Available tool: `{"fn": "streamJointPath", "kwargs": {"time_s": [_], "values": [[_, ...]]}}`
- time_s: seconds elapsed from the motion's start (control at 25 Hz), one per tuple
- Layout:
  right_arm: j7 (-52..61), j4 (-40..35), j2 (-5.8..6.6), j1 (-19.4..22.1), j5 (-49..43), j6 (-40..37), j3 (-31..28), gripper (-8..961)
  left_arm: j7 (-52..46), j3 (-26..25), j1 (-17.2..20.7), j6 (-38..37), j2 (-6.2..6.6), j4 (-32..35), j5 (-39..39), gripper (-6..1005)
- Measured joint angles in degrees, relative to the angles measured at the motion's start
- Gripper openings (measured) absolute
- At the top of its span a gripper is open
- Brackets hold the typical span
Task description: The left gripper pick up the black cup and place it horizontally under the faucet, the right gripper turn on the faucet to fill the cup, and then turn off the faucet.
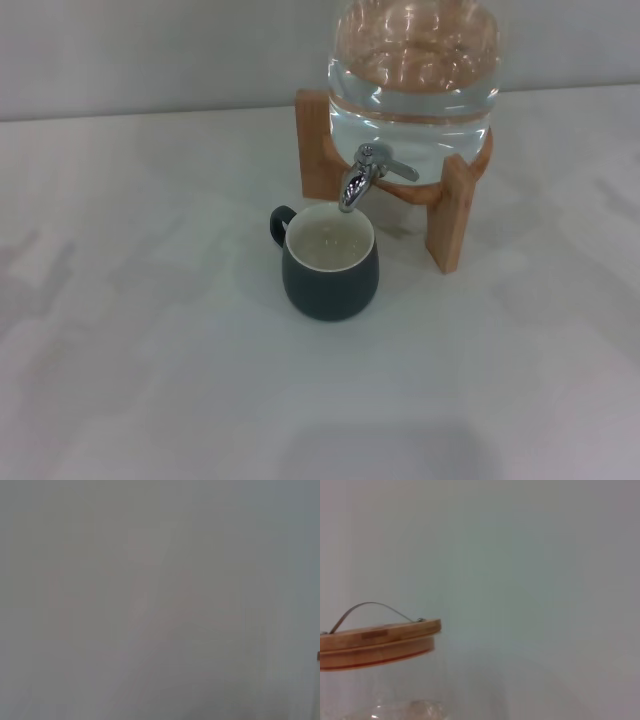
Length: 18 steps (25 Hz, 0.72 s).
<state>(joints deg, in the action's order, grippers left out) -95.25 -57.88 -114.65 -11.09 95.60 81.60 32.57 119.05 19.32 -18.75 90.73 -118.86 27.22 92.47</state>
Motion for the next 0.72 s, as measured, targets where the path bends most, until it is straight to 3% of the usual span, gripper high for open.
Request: {"fn": "streamJointPath", "kwargs": {"time_s": [0.28,0.56,0.72], "values": [[-1.21,-0.86,0.50,0.44,-0.10,-0.66,-0.48,848,-0.62,0.01,0.53,2.39,0.02,0.89,-2.15,643],[-1.93,-0.84,-0.06,0.30,0.45,-1.10,-4.17,850,-3.00,0.01,1.79,3.74,-0.08,2.78,-2.46,787],[-1.95,-0.79,-0.06,0.37,0.64,-1.05,-4.82,850,-3.53,0.00,2.09,3.75,-0.05,2.93,-2.58,787]]}}
